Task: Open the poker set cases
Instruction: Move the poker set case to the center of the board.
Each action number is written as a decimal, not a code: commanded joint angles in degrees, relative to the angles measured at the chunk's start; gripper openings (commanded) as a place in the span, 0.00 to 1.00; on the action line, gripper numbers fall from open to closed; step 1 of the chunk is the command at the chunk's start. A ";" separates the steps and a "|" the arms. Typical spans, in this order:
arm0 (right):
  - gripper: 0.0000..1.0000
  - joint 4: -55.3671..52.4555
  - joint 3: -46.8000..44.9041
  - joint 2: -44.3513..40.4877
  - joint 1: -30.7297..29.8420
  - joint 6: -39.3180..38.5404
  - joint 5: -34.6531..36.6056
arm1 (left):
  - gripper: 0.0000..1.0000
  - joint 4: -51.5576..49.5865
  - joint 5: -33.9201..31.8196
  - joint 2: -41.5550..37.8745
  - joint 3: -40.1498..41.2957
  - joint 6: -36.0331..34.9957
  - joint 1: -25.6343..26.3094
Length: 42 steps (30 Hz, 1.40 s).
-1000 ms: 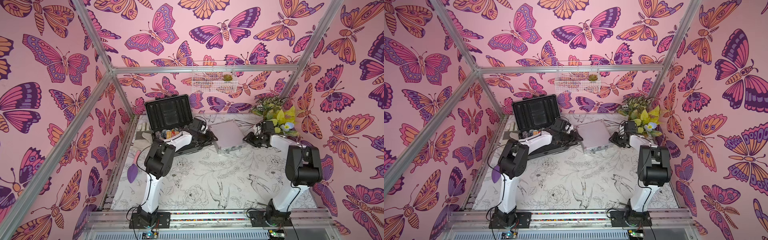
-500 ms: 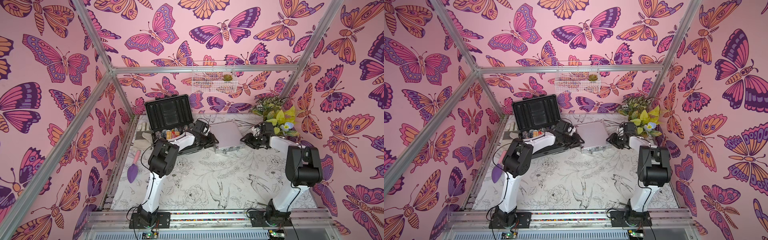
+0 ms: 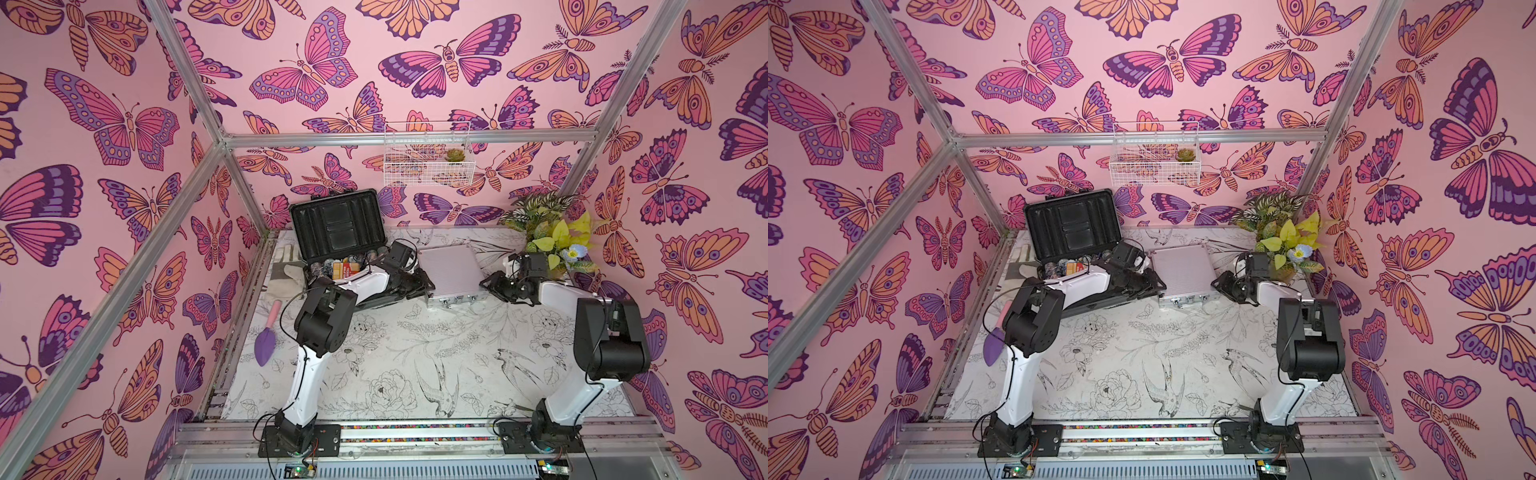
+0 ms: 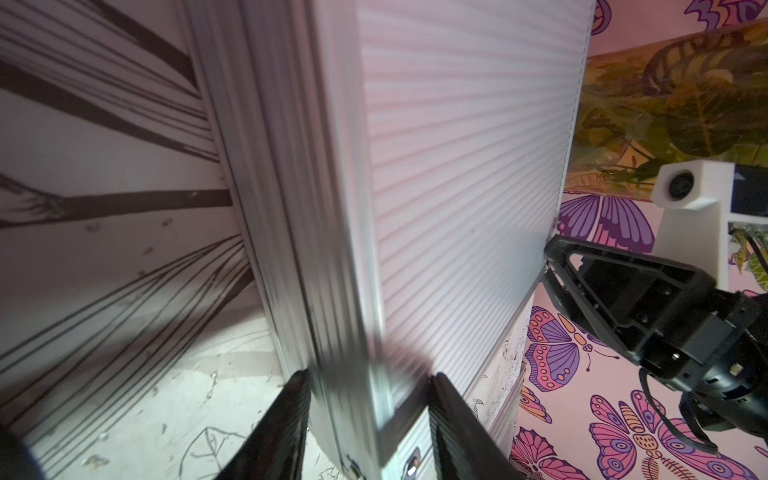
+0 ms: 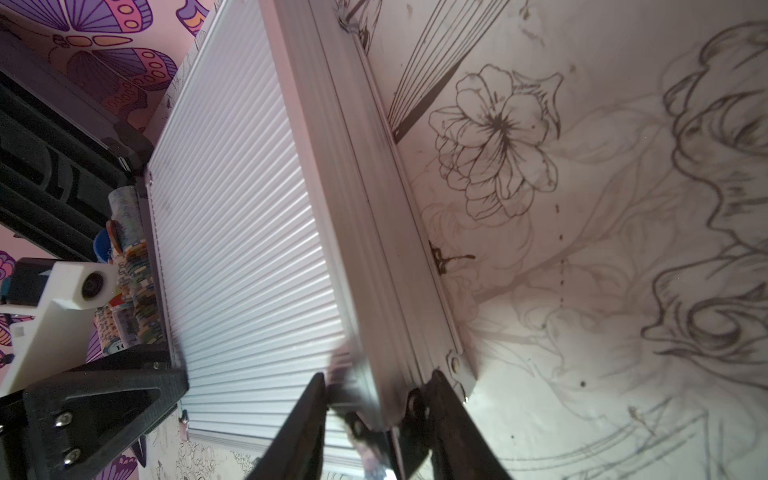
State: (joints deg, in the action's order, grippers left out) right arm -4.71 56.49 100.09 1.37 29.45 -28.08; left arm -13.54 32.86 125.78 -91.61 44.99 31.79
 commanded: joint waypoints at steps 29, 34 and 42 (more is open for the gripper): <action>0.37 -2.54 -26.51 -26.27 -14.38 8.42 1.28 | 0.50 6.66 -3.90 -17.71 27.04 1.29 9.08; 0.38 -4.78 -30.28 -34.19 -19.16 10.68 5.68 | 0.50 9.66 -4.16 -19.99 32.50 1.09 9.08; 0.63 -12.76 -31.00 -42.62 -20.68 10.31 11.68 | 0.59 12.12 -6.73 -25.06 38.32 -0.43 9.08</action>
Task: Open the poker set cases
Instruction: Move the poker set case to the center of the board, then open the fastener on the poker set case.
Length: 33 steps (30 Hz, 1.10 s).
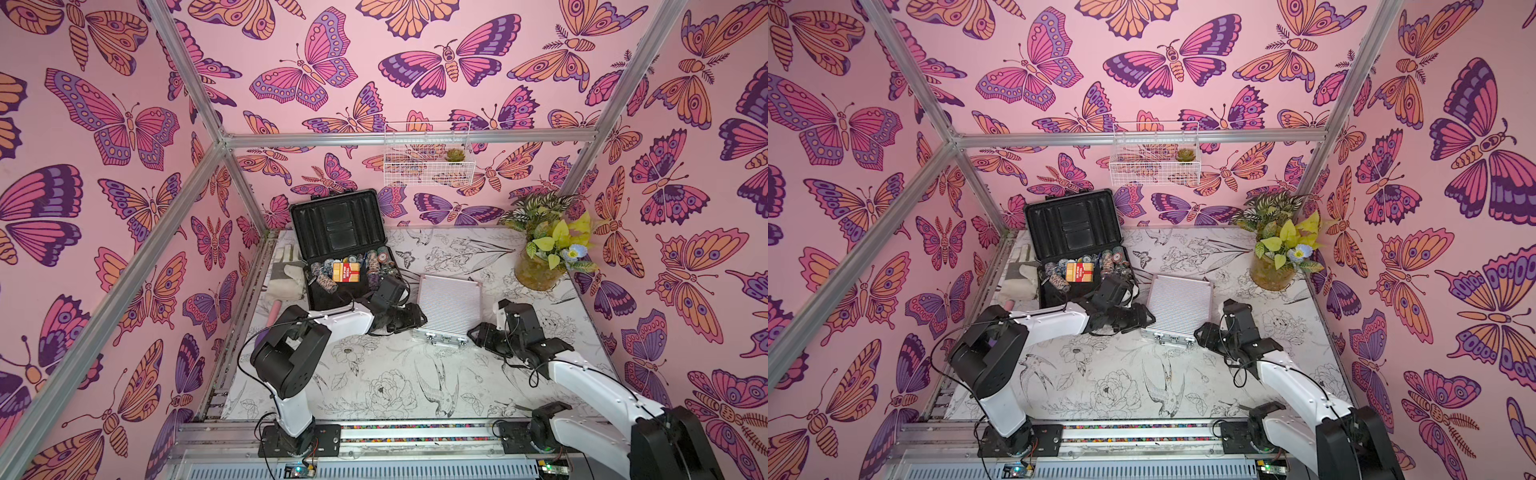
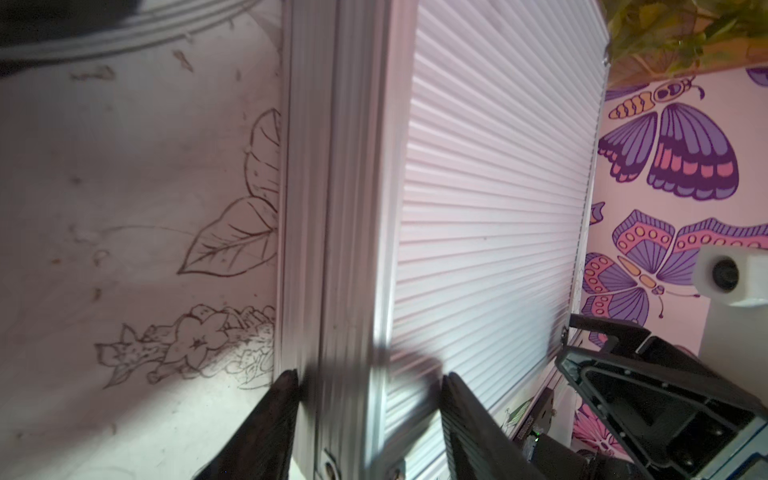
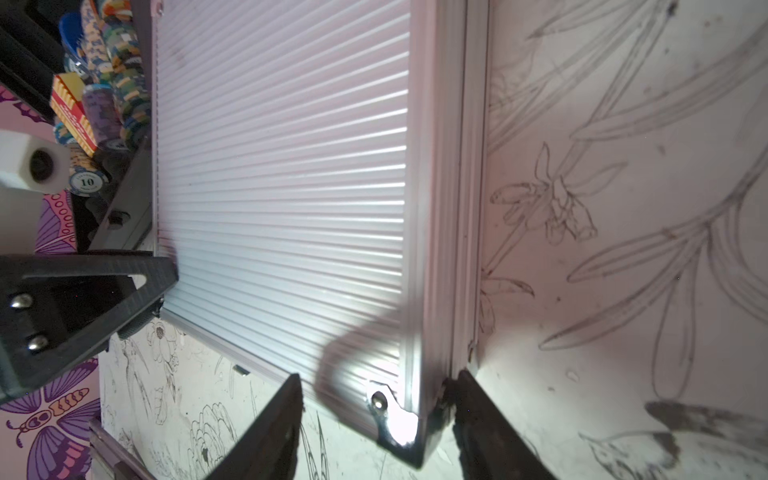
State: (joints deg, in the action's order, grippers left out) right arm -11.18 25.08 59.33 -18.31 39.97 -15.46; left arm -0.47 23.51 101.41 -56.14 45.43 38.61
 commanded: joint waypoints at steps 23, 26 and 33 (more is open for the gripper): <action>0.49 -15.34 14.86 -1.80 -28.74 -31.57 24.01 | 0.63 1.63 -1.74 -4.99 5.74 -4.88 1.34; 0.43 -11.58 14.88 1.45 -28.74 -35.40 22.32 | 0.63 2.05 -1.59 -4.56 6.39 -4.80 0.99; 0.37 -11.26 17.81 8.80 -28.81 -37.94 19.57 | 0.61 3.40 0.30 -3.12 7.13 -4.23 0.41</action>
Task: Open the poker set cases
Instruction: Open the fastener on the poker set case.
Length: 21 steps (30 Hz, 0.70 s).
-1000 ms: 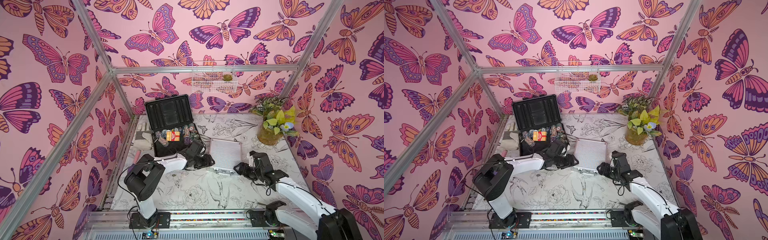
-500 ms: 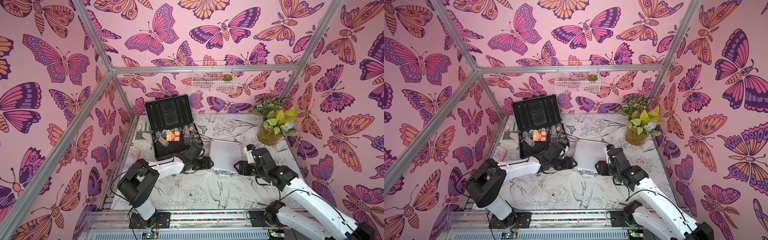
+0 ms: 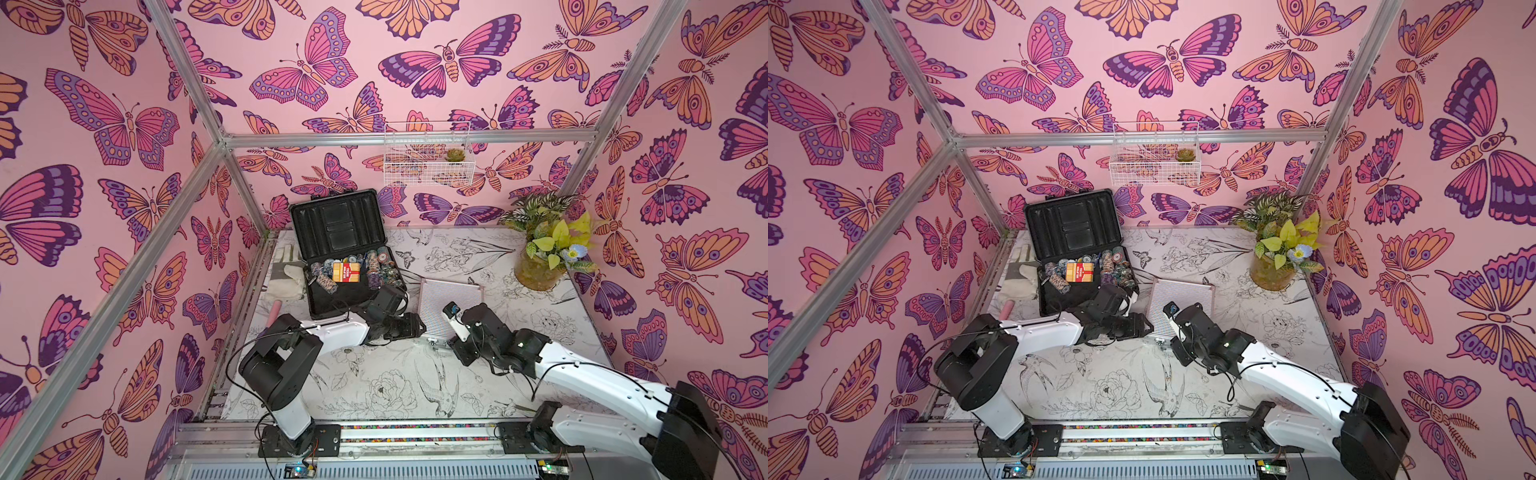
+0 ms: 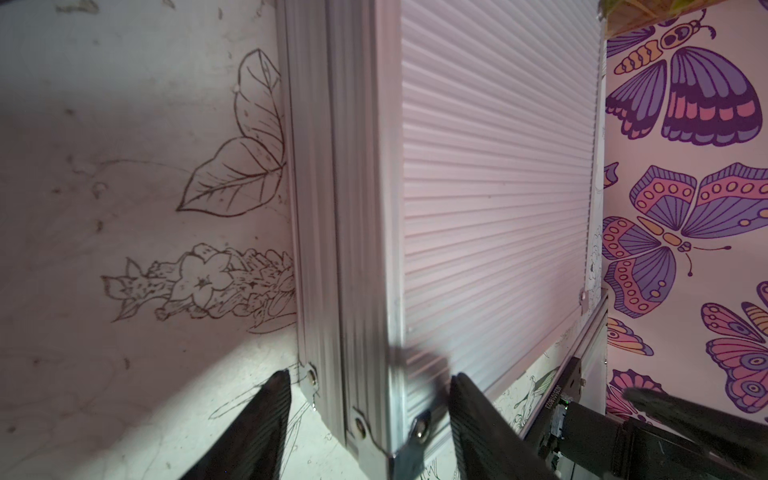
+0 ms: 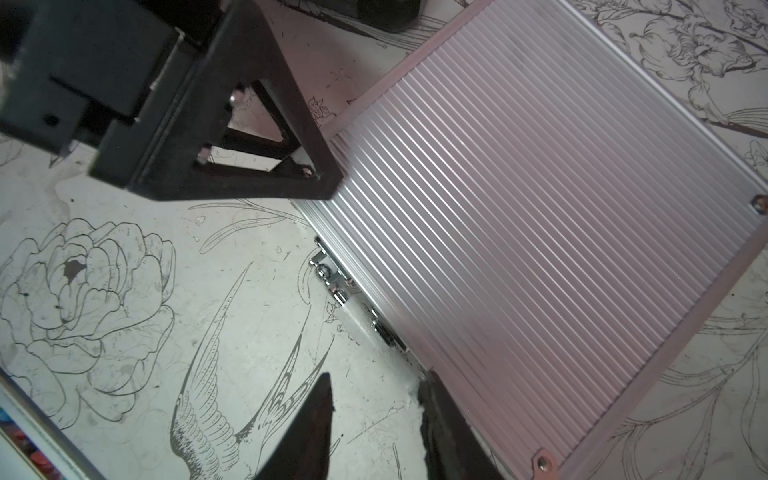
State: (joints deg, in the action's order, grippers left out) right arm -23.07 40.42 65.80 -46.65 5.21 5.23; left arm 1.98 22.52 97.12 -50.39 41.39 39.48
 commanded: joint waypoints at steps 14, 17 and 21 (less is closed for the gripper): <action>0.29 -1.98 6.68 10.53 -1.22 1.46 -1.68 | 0.60 2.77 2.59 1.12 2.75 0.51 -1.98; 0.28 -1.80 6.34 10.53 -2.13 4.10 -1.58 | 0.60 2.77 2.48 1.21 2.75 0.49 -2.13; 0.32 -3.11 6.14 11.00 -2.57 7.56 0.45 | 0.60 3.08 2.79 1.82 2.66 0.67 -2.30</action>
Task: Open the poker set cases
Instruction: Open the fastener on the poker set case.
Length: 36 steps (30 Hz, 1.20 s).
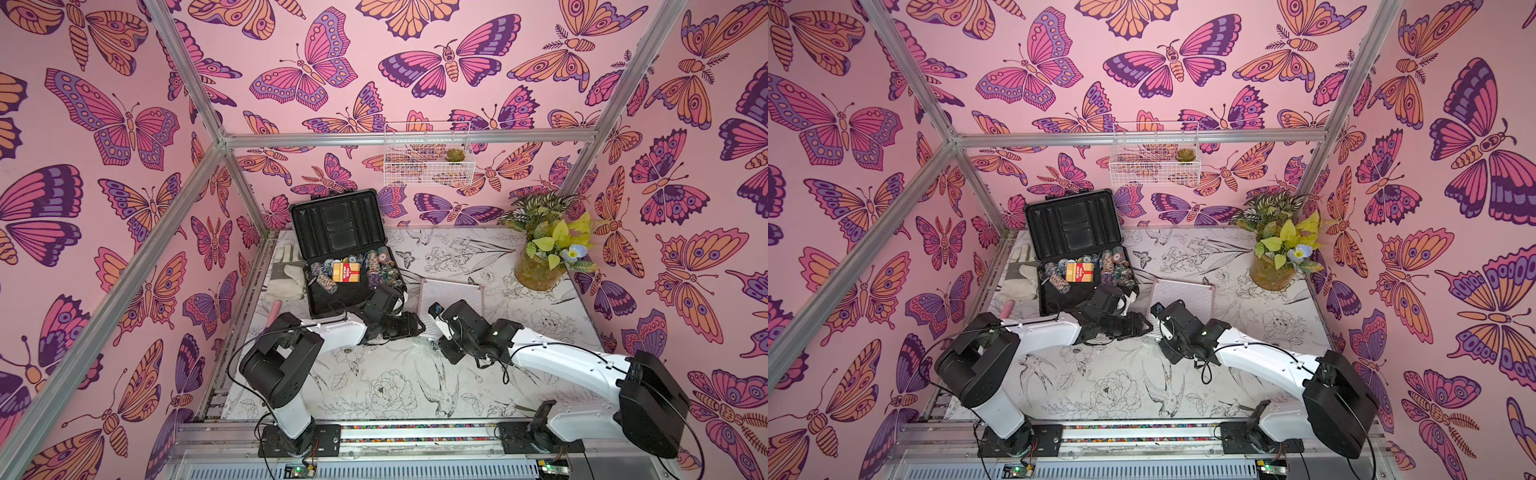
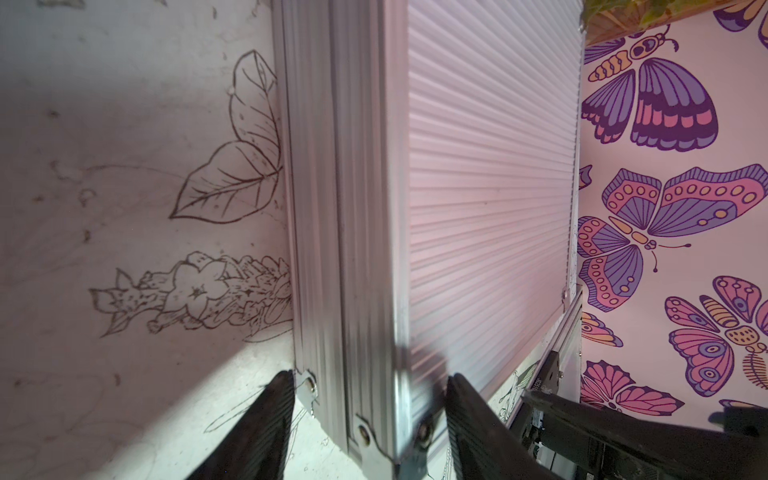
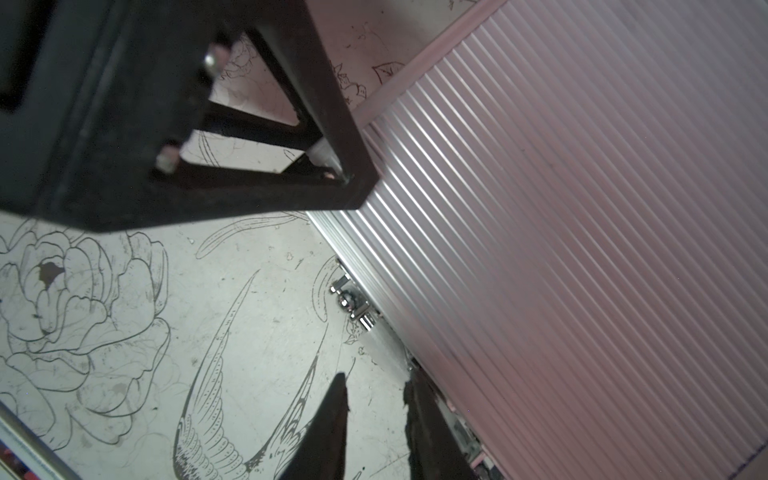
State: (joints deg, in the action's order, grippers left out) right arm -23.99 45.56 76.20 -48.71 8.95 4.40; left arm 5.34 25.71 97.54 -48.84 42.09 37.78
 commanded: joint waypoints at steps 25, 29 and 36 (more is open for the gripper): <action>0.34 -6.76 3.57 4.75 -0.54 1.51 2.60 | 0.60 1.16 0.88 3.09 0.42 1.09 -0.65; 0.36 -7.82 4.41 4.38 -0.53 1.60 4.11 | 0.60 1.47 1.24 3.53 0.32 1.34 -0.67; 0.37 -8.69 6.47 4.15 -0.51 0.16 4.67 | 0.60 2.20 1.35 3.88 0.73 1.77 -0.67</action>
State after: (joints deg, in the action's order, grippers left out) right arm -30.92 50.26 79.94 -48.95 10.20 7.99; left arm 8.95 27.70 99.48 -48.84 43.77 37.45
